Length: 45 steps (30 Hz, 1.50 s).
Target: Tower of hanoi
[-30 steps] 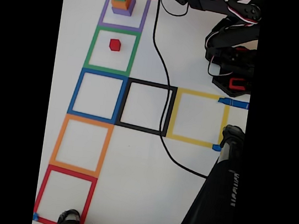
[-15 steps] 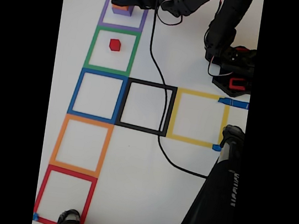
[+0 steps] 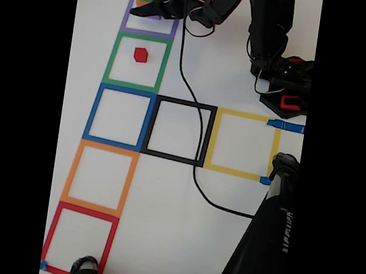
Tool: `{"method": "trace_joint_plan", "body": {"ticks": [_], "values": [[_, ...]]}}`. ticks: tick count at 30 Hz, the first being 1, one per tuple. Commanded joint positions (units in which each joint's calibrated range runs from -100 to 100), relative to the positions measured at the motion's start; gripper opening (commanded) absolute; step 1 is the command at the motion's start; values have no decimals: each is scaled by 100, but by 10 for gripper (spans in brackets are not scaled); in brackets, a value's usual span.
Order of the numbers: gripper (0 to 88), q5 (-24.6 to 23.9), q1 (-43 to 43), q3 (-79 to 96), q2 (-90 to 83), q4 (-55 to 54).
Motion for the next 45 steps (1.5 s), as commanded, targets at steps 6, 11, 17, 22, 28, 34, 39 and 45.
{"method": "trace_joint_plan", "body": {"ticks": [6,11,17,22,28,34,39,45], "values": [[239,0,-90,-228,-16,-161],[179,0,-148,-228,-16,-161],[116,0,-167,-228,-16,-129],[81,0,-177,-228,-24,-88],[65,0,-206,-246,-209,220],[60,0,-407,-246,-1178,1272],[58,0,-579,-328,-2462,2835],[54,0,-599,-755,-4440,5977]]}}
